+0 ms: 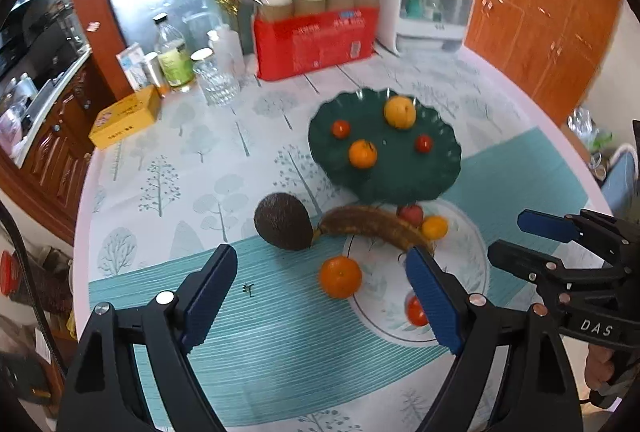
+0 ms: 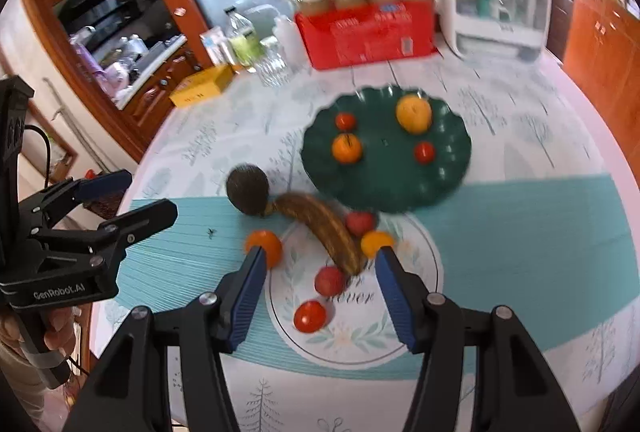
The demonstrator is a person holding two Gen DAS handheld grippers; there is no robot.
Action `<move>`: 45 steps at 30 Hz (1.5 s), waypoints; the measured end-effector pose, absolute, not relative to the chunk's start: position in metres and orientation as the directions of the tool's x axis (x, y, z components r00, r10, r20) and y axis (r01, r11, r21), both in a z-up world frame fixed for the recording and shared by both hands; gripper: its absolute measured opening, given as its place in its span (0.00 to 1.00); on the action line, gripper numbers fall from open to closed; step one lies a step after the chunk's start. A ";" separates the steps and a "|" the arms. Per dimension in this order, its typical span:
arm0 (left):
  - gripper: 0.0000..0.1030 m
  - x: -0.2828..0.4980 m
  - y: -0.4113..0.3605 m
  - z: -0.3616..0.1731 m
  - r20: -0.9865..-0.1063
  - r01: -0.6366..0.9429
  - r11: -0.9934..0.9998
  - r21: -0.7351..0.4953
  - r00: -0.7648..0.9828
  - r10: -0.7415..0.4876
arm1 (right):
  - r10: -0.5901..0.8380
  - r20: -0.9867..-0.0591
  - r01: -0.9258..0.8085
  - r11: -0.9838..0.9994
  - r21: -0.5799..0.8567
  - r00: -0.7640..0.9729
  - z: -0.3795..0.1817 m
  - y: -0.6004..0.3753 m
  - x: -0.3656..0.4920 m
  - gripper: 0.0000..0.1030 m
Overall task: Organize fruits
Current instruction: 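Move both tools back toward the remaining fruit on the white plate, then grasp the mandarin orange with the left tool while the right tool grasps a cherry tomato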
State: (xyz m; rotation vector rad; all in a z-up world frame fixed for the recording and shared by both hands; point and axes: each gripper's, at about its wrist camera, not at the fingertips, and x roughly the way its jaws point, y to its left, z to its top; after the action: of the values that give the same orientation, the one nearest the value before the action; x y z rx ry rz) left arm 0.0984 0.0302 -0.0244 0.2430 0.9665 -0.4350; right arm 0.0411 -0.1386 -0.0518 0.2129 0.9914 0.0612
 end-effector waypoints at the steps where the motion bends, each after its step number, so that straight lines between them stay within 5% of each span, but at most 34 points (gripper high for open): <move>1: 0.83 0.101 0.030 -0.032 -0.841 0.472 0.881 0.009 0.481 -0.249 | 0.138 -0.830 0.059 0.978 0.201 0.541 -0.058 -0.136 0.040 0.55; 26: 0.83 0.144 0.016 -0.154 -0.917 0.557 0.826 -0.080 0.283 -0.280 | 0.100 -0.900 0.233 0.948 0.215 0.423 -0.157 -0.103 0.031 0.55; 32: 0.83 0.146 0.007 -0.163 -0.918 0.553 0.829 -0.087 0.279 -0.283 | 0.079 -0.905 0.234 0.953 0.191 0.418 -0.163 -0.100 0.036 0.48; 45: 0.60 0.152 0.005 -0.176 -0.927 0.524 0.842 -0.127 0.240 -0.289 | 0.055 -0.916 0.205 0.968 0.147 0.397 -0.176 -0.093 0.046 0.37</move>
State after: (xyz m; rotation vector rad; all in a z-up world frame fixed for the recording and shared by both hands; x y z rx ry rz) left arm 0.1523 0.0049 -0.1760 0.2275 1.2071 -0.5632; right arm 0.0456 -0.0926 -0.1760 0.2528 1.1619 -0.0961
